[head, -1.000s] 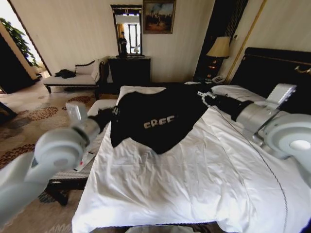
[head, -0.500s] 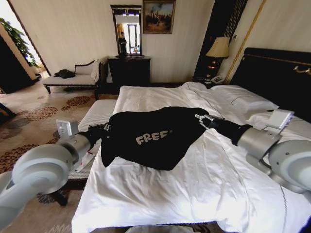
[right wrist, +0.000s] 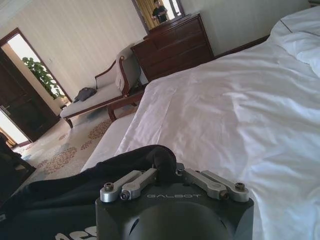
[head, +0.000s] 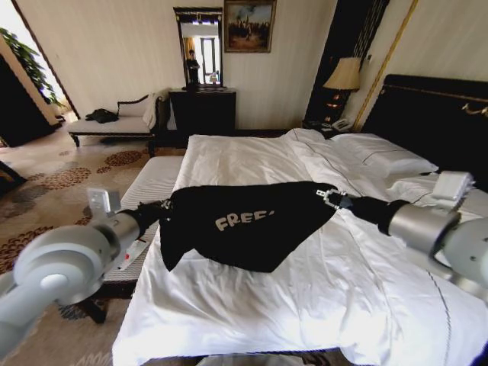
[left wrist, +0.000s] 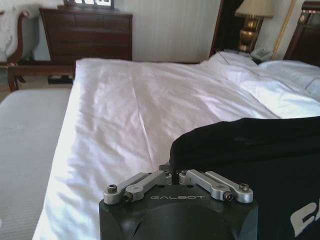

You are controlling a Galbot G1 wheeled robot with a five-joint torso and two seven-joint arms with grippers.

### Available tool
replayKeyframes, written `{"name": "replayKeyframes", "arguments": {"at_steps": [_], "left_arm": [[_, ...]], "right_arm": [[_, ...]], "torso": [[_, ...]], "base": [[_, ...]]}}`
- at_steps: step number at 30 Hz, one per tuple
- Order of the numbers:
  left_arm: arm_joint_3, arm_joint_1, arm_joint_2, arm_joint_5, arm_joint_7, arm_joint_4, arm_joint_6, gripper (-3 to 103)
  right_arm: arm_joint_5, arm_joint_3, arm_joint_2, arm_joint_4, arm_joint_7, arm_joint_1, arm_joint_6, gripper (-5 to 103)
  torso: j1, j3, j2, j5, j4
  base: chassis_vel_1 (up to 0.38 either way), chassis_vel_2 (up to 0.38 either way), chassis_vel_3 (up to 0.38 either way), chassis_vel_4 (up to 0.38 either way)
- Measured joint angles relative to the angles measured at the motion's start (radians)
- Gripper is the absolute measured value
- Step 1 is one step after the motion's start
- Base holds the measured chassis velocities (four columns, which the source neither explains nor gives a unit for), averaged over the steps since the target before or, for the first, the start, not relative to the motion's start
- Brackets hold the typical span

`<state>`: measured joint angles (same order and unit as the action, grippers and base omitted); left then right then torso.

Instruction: Fold the clothes on the bed.

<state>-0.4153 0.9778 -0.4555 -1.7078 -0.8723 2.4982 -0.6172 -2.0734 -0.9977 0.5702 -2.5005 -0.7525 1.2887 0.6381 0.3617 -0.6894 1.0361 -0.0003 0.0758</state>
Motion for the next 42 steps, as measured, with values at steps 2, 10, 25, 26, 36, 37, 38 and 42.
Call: {"name": "replayKeyframes", "arguments": {"at_steps": [2, 10, 25, 26, 36, 37, 38, 42], "left_arm": [[0.027, 0.001, -0.008, 0.013, 0.003, -0.001, 0.001, 1], [0.331, -0.100, -0.150, 0.173, 0.047, -0.035, 0.002, 1], [0.650, -0.433, -0.579, 0.431, 0.207, -0.765, 0.026, 1], [0.651, -0.454, -0.601, 0.445, 0.227, -0.815, 0.029, 1], [0.615, -0.604, -0.807, 0.654, 0.443, -1.269, 0.108, 1], [0.615, -0.604, -0.807, 0.654, 0.443, -1.269, 0.108, 1], [0.604, -0.617, -0.845, 0.686, 0.459, -1.325, 0.121, 1], [0.584, -0.641, -0.925, 0.745, 0.484, -1.425, 0.157, 1]], "right_arm": [[0.019, 0.015, 0.011, 0.001, 0.012, 0.005, 0.000, 3], [0.285, 0.320, 0.105, 0.150, 0.161, -0.126, -0.023, 3], [0.656, 0.800, 0.319, 0.881, 0.460, -0.585, -0.134, 3], [0.665, 0.817, 0.330, 0.924, 0.474, -0.615, -0.142, 3], [0.826, 0.931, 0.497, 1.348, 0.586, -0.832, -0.241, 3], [0.826, 0.931, 0.497, 1.348, 0.586, -0.832, -0.241, 3], [0.843, 0.931, 0.526, 1.406, 0.599, -0.854, -0.253, 3], [0.891, 0.928, 0.580, 1.517, 0.639, -0.910, -0.288, 3]], "torso": [[0.000, 0.000, 0.000, 0.0000, -0.0002], [0.000, 0.000, 0.000, -0.0001, -0.0009], [0.000, 0.000, 0.000, -0.0004, -0.0006], [0.000, 0.000, 0.000, -0.0003, -0.0004], [0.000, 0.000, 0.000, -0.0001, -0.0002], [0.000, 0.000, 0.000, -0.0001, -0.0002], [0.000, 0.000, 0.000, -0.0001, -0.0004], [0.000, 0.000, 0.000, 0.0000, -0.0004]], "base": [[0.000, 0.000, 0.000, 0.000], [0.000, 0.000, 0.000, 0.000], [0.000, 0.000, 0.000, 0.000], [0.000, 0.000, 0.000, 0.000], [0.000, 0.000, 0.000, 0.000], [0.000, 0.000, 0.000, 0.000], [0.000, 0.000, 0.000, 0.000], [0.000, 0.000, 0.000, 0.000]]}}
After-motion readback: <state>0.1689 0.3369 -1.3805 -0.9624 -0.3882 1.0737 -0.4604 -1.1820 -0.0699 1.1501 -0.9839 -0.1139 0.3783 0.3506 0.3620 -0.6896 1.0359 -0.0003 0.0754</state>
